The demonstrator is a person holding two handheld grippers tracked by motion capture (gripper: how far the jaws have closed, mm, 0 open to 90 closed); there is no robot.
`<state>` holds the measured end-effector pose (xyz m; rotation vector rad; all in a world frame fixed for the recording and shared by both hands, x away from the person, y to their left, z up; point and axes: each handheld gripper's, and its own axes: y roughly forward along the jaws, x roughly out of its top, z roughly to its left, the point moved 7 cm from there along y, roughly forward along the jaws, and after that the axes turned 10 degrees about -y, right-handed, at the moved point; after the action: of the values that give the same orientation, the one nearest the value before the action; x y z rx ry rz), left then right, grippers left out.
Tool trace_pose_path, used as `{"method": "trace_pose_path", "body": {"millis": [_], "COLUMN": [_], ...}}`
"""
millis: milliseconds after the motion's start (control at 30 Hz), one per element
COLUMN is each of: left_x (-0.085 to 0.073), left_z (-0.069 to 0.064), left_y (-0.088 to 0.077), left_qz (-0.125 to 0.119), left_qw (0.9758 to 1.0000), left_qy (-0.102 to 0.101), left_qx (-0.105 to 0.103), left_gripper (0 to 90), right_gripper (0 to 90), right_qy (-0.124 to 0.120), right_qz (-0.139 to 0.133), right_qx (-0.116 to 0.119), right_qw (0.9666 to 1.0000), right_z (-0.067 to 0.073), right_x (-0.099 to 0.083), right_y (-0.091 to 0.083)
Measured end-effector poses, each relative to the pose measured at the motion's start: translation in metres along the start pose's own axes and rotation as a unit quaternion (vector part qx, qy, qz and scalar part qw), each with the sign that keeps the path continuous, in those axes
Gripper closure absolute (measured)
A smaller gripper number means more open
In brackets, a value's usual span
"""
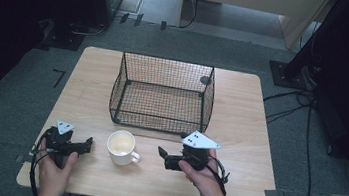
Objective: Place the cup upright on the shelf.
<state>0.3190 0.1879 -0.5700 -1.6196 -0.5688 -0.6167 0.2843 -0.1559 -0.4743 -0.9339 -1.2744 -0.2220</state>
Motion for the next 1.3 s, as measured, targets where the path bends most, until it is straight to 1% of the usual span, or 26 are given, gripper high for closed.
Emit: {"method": "trace_pose_path", "body": {"millis": [33,233,333,433,533,600,700,733,833,933,1000,1033,1100,1200,1233,1267,1300], "left_x": [0.000,0.000,0.000,0.000,0.000,0.000,0.000,0.000,0.000,0.000,0.000,0.000,0.000,0.000,0.000,0.000,0.000], "left_z": [0.000,0.000,0.000,0.000,0.000,0.000,0.000,0.000,0.000,0.000,0.000,0.000,0.000,0.000,0.000,0.000,0.000], "left_y": [0.000,0.000,0.000,0.000,0.000,0.000,0.000,0.000,0.000,0.000,0.000,0.000,0.000,0.000,0.000,0.000,0.000], "left_qz": [0.000,0.000,0.000,0.000,0.000,0.000,0.000,0.000,0.000,0.000,0.000,0.000,0.000,0.000,0.000,0.000,0.000], "left_qw": [1.0000,1.0000,1.0000,1.0000,1.0000,1.0000,1.0000,1.0000,1.0000,1.0000,1.0000,1.0000,1.0000,1.0000,1.0000,1.0000,1.0000], "left_qy": [0.000,0.000,0.000,0.000,0.000,0.000,0.000,0.000,0.000,0.000,0.000,0.000,0.000,0.000,0.000,0.000,0.000], "left_qx": [0.000,0.000,0.000,0.000,0.000,0.000,0.000,0.000,0.000,0.000,0.000,0.000,0.000,0.000,0.000,0.000,0.000], "left_gripper": [0.0,0.0,0.0,0.0,0.0,0.0,0.0,0.0,0.0,0.0,0.0,0.0,0.0,0.0,0.0,0.0,0.0], "right_gripper": [14.0,15.2,18.2,23.5,26.0,26.7,30.1,32.3,34.4,41.2,51.1,54.4,61.4,65.7,68.3,70.3,71.0], "right_qy": [-0.001,-0.015,-0.020,-0.017,-0.018,-0.020,-0.027,-0.028,-0.025,-0.030,-0.038,-0.042,-0.042,-0.039,-0.038,-0.037,-0.035], "right_qz": [-0.002,0.001,0.001,0.000,0.002,0.003,0.006,0.007,0.013,0.017,0.017,0.015,0.013,0.014,0.016,0.020,0.023], "right_qx": [0.004,0.042,0.055,0.072,0.080,0.083,0.085,0.088,0.087,0.084,0.089,0.091,0.101,0.115,0.124,0.137,0.148], "right_qw": [1.0000,0.9990,0.9983,0.9973,0.9966,0.9964,0.9960,0.9957,0.9958,0.9958,0.9952,0.9949,0.9939,0.9925,0.9914,0.9896,0.9881], "right_z": [0.003,0.024,0.033,0.042,0.049,0.053,0.058,0.060,0.064,0.066,0.068,0.069,0.070,0.072,0.073,0.074,0.076], "right_x": [0.000,0.000,-0.001,-0.002,-0.005,-0.006,-0.010,-0.011,-0.014,-0.019,-0.021,-0.022,-0.023,-0.025,-0.025,-0.026,-0.027], "right_y": [0.001,0.013,0.018,0.024,0.030,0.034,0.040,0.042,0.047,0.051,0.053,0.053,0.054,0.056,0.058,0.059,0.060]}}
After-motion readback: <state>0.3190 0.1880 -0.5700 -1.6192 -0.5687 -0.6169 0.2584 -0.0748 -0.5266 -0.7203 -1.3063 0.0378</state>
